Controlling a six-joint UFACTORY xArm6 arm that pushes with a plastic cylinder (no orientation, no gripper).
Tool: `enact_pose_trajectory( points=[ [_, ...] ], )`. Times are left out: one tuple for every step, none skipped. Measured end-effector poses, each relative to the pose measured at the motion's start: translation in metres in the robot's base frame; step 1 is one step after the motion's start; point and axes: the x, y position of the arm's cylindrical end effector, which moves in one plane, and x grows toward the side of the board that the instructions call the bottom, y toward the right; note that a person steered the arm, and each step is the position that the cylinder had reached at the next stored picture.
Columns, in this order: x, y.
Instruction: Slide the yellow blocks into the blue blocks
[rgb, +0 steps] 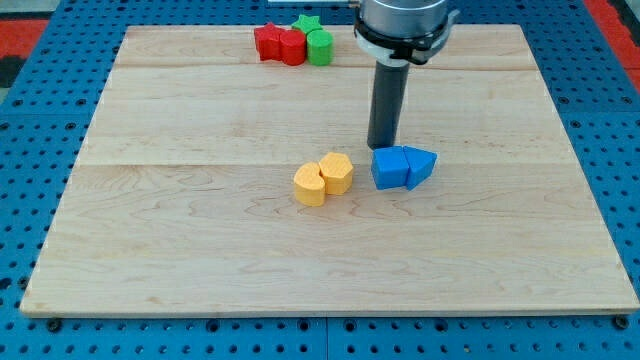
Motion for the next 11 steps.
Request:
enact_pose_trajectory(
  points=[
    [0.0,-0.025],
    [0.013,-0.082],
    [0.04,-0.133],
    [0.073,-0.135],
    [0.068,-0.107],
    [0.042,-0.064],
    [0.022,-0.018],
    [0.017,0.024],
    [0.014,0.046],
    [0.014,0.012],
    [0.011,-0.028]
  ],
)
